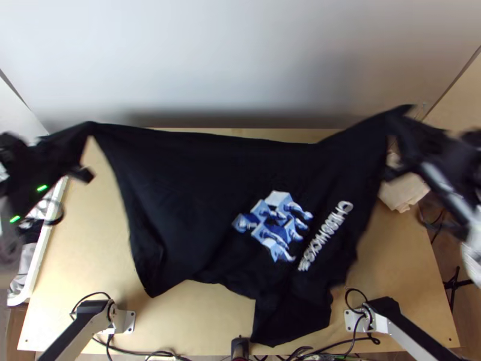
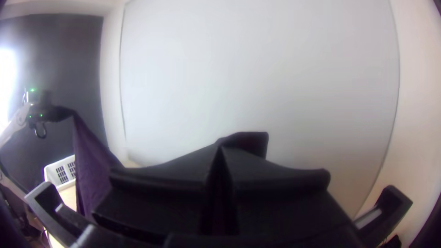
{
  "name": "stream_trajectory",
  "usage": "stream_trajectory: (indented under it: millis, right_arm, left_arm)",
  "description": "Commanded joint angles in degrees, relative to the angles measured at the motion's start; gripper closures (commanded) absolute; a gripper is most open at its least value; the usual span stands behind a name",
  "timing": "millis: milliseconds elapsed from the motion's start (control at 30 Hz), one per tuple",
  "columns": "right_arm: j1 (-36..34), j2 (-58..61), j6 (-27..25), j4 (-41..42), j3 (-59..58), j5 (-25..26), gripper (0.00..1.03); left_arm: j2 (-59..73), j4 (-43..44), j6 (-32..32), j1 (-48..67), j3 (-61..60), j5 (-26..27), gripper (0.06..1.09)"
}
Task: Fold the t-shirt
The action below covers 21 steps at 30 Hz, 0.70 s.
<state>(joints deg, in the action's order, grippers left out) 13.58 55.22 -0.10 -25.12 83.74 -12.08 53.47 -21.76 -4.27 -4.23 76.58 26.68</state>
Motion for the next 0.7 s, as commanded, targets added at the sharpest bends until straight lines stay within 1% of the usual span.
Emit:
stream_trajectory:
  millis: [0,133,267,467,667]
  right_arm:
    - [0.5,7.3,-0.9,10.9,-15.4,-1.0,1.0]
    - [0.2,12.9,-1.0,13.9,-17.8,-1.4,1.0]
    - [-2.3,19.0,-1.0,16.0,-17.7,-2.1,1.0]
    - [-4.2,26.4,-1.8,18.9,-16.9,-2.9,1.0]
    - [-5.5,34.4,-2.3,19.9,-13.3,-3.0,1.0]
  left_arm:
    - [9.4,10.3,1.0,7.0,-10.2,-4.9,1.05]
    - [16.2,14.7,1.3,8.8,-11.7,-6.3,1.05]
    - [23.4,19.2,1.4,8.7,-11.1,-6.9,1.05]
    - [33.8,22.3,1.3,7.4,-7.2,-7.7,1.05]
    - [44.6,22.5,1.2,4.9,0.2,-7.7,1.05]
